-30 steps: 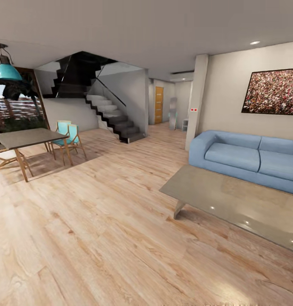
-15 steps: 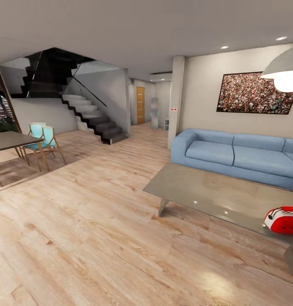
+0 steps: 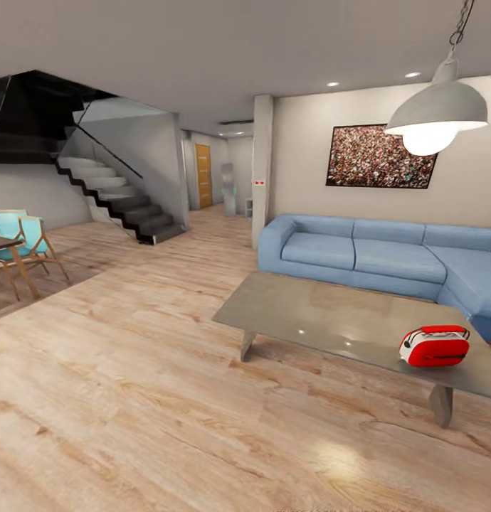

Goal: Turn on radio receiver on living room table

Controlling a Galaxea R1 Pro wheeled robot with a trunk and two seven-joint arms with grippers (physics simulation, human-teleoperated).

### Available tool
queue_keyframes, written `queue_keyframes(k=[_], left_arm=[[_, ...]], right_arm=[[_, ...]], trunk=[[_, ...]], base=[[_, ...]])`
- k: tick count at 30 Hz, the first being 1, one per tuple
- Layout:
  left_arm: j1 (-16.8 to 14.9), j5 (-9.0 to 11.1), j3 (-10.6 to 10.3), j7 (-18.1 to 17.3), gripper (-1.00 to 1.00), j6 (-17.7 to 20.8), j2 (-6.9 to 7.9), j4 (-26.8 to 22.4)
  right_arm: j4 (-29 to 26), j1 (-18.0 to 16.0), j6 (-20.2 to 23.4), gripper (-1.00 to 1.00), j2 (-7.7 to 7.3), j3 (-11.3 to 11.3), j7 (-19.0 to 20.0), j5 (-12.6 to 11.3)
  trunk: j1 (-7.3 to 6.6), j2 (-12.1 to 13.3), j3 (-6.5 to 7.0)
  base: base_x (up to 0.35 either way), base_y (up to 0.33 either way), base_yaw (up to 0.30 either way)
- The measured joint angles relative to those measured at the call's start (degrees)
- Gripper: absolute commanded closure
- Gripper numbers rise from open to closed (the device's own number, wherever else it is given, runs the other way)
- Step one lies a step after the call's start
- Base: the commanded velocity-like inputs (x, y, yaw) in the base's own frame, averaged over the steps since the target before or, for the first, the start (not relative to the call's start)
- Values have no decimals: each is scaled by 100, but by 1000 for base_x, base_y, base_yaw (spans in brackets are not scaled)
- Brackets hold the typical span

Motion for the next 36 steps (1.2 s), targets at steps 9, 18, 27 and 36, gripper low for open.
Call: queue_keyframes(k=[9,18,27,36], left_arm=[[1,0,2,0,-100,-3,9,7],[4,1,5,-1,-100,-4,5,7],[2,2,-3,7,-100,-1,4,5],[1,0,-21,8,-100,5,3,3]], right_arm=[[0,2,0,-100,0,0,0,-3],[0,1,-2,-100,0,0,0,-3],[2,3,-151,-100,0,0,0,-5],[3,0,-175,-100,-5,0,0,-6]], trunk=[[0,0,0],[0,0,0],[0,0,0],[0,0,0]], base=[[0,0,-285],[0,0,-285],[0,0,-285],[0,0,-285]])
